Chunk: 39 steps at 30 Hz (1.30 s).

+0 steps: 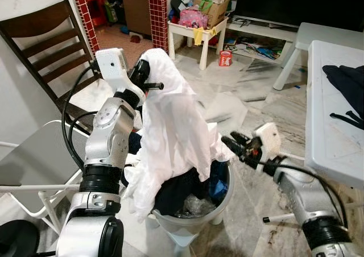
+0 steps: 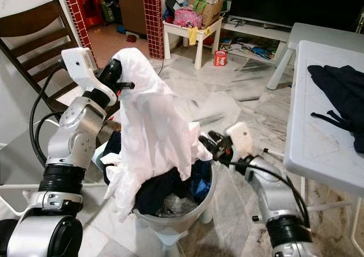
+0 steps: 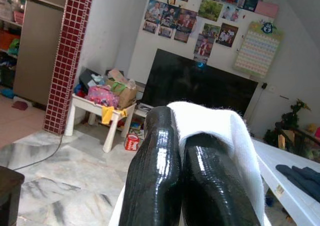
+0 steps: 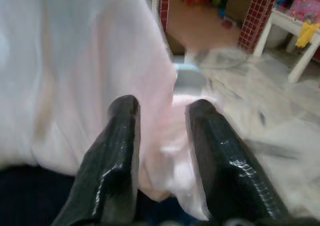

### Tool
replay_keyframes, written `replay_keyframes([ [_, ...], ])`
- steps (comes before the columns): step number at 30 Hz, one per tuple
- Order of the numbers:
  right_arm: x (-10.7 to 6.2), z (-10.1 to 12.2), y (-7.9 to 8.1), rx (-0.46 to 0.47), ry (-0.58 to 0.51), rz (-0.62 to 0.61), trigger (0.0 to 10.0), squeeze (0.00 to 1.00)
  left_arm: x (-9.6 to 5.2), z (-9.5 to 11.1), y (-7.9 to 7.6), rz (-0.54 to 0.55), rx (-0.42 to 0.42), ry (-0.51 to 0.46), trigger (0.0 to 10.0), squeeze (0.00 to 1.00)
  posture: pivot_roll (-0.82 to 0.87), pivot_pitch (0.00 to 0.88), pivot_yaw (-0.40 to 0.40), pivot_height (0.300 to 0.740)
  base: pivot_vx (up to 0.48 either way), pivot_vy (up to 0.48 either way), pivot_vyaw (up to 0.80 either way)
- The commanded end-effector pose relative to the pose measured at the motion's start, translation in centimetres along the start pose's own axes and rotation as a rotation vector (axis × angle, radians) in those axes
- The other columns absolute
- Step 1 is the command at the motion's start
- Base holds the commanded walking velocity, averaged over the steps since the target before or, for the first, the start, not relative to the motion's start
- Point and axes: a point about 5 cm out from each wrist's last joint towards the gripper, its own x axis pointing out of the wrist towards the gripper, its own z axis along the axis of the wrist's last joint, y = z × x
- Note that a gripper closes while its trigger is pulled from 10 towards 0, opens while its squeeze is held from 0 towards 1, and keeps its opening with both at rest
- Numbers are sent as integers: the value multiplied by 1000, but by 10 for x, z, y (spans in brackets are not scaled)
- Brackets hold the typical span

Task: Hang hanger

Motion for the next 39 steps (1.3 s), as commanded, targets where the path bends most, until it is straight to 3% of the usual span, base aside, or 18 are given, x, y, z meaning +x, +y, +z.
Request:
replay_keyframes([
  [1, -4, -27, -9, -105, 170, -121, 10000, 1000, 12, 20, -21, -110, 22, -51, 0, 0, -50, 0, 7, 740, 0, 0, 0],
  [3, -5, -33, -12, -104, 200, -163, 10000, 1000, 16, 27, -30, -157, 23, -69, 0, 0, -47, 0, 8, 740, 0, 0, 0],
  [6, 0, -38, 1, -47, 190, -148, 10000, 1000, 33, 54, -56, -243, 48, -140, 196, 0, -34, 0, 13, 740, 0, 0, 0],
  [8, 4, -35, 21, 15, 141, -7, 10000, 1000, 38, 60, -65, -274, 42, -158, 471, 0, -36, 0, 18, 740, 0, 0, 0],
  [10, 4, -36, 40, -9, 133, 130, 10000, 1000, 38, 55, -77, -316, 15, -143, 1059, 0, -41, 0, 23, 740, 0, 0, 0],
  [11, 4, -36, 40, -9, 133, 130, 10000, 1000, 38, 55, -77, -316, 15, -143, 1059, 0, -41, 0, 23, 740, 0, 0, 0],
  [14, 2, -46, 16, -91, 207, -54, 10000, 1000, 26, 30, -99, -423, -54, -64, 1216, 0, -47, 0, 25, 740, 0, 0, 0],
  [15, -2, -43, -7, -119, 223, -221, 10000, 1000, 14, 12, -109, -475, -100, -5, 1176, 0, -51, 0, 21, 740, 0, 0, 0],
  [18, -11, -34, -31, -145, 230, -358, 10000, 1000, -4, -9, -123, -544, -160, 71, 980, 0, -54, 0, 16, 740, 0, 0, 0],
  [21, -18, -19, -53, -204, 220, -448, 10000, 1000, -25, -27, -135, -599, -219, 140, 1843, 0, -53, 0, 4, 740, 0, 0, 0],
  [26, -17, 8, -75, -270, 172, -577, 10000, 1000, -43, -58, -126, -535, -266, 244, 2745, 0, -45, 1, -16, 740, 0, 0, 0],
  [28, -14, 23, -85, -298, 148, -646, 10000, 1000, -50, -77, -108, -424, -293, 303, 2588, 0, -40, 0, -25, 740, 0, 0, 0],
  [29, -12, 28, -86, -297, 131, -653, 10000, 1000, -53, -81, -104, -407, -306, 319, 1843, 0, -37, 0, -28, 740, 0, 0, 0],
  [30, -11, 30, -86, -295, 120, -655, 10000, 1000, -55, -83, -102, -401, -314, 328, 1843, 0, -36, 0, -30, 740, 0, 0, 0],
  [31, -4, 41, -84, -310, 85, -646, 10000, 1000, -63, -94, -93, -351, -330, 383, 863, 0, -32, 0, -35, 740, 0, 0, 0],
  [33, 1, 47, -82, -319, 65, -640, 10000, 1000, -69, -101, -90, -341, -338, 428, 627, 0, -29, 0, -37, 740, 0, 0, 0],
  [34, 4, 51, -81, -316, 46, -638, 10000, 1000, -74, -108, -90, -359, -315, 483, 157, 0, -26, 0, -40, 740, 0, 0, 0],
  [39, 22, 65, -70, -298, -21, -582, 10000, 1000, -106, -152, -78, -393, -191, 780, 235, 0, -22, 0, -44, 740, 0, 0, 0],
])
